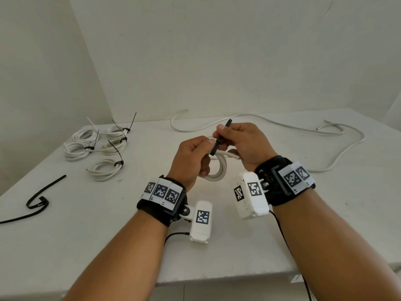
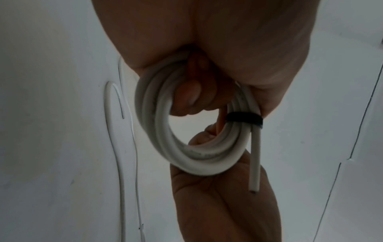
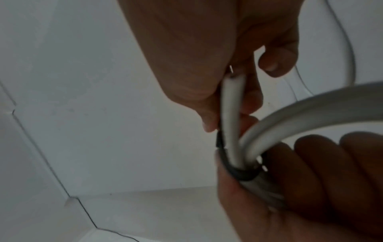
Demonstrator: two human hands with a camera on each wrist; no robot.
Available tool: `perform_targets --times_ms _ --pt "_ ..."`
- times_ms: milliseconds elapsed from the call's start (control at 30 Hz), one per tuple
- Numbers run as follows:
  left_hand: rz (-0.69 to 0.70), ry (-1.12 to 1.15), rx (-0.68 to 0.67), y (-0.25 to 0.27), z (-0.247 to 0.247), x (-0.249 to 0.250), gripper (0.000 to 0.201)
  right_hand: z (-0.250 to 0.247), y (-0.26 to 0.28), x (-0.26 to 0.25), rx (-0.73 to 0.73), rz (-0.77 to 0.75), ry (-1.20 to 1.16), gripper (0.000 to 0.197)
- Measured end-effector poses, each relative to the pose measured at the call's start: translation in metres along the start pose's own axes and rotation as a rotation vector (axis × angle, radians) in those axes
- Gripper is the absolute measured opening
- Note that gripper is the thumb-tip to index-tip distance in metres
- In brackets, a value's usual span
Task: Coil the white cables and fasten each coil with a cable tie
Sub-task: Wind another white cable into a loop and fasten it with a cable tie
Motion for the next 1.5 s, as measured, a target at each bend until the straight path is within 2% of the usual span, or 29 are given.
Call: perform_targets --times_ms 100,200,267,333,500,567,667,733,900,1033,1233,1367,1500 --pt "-0.041 0.002 -0.081 0.001 0.004 -0.003 0.027 -0.002 -0.002 0.003 0.032 0.001 0.006 0.028" --pt "-0.057 -0.007 -0.131 0.003 0.008 -0.006 0.001 -0.002 -0.002 0.01 0.026 0.044 0.007 0.03" --pt "-0.076 0.001 -0.13 0.003 0.008 -0.011 0.016 -0.004 -0.002 0.011 0.027 0.051 0.007 0.03" --pt "-0.077 -0.028 -0.151 0.003 0.011 -0.013 0.021 -0.006 -0.002 0.011 0.026 0.048 0.025 0.03" --pt "-0.026 -0.069 -0.199 0.006 0.013 -0.007 0.011 -0.001 -0.003 0.015 0.018 0.065 -0.023 0.03" --pt "-0.017 -0.057 -0.187 0.005 0.011 -0.005 0.012 0.003 -0.003 0.013 0.009 0.071 -0.019 0.031" --pt "-0.029 -0.008 -0.134 0.002 0.004 -0.006 0.012 0.009 0.0 0.019 -0.104 0.16 -0.008 0.042" --pt "-0.046 0.005 -0.109 0.0 0.0 -0.008 0.015 0.011 0.001 0.022 -0.157 0.157 0.022 0.047" --pt "-0.081 -0.036 -0.091 -0.001 -0.003 -0.015 0.026 0.007 -0.003 0.021 -0.069 0.106 0.098 0.029" --pt "-0.057 -0.014 -0.088 -0.001 0.003 -0.013 0.02 0.004 -0.005 0.023 -0.004 0.123 0.004 0.025" --pt "-0.038 0.021 -0.132 0.003 0.01 -0.01 0.017 0.007 -0.005 0.028 -0.043 0.169 -0.07 0.025" --pt "-0.024 0.035 -0.069 0.0 0.003 -0.01 0.013 0.011 -0.007 0.031 -0.053 0.151 -0.175 0.027" --pt "0.027 0.101 0.036 -0.001 -0.019 0.011 0.007 0.014 -0.011 0.054 -0.087 0.322 -0.369 0.044"
Point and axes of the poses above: each hand's wrist, its own y-axis away from the middle knuckle, its own z-axis out of the palm, x = y × z, the point moved 10 cm from there along -y, towards the middle knuckle, and after that the axes turned 1 degree about y, right-handed, at the moved point
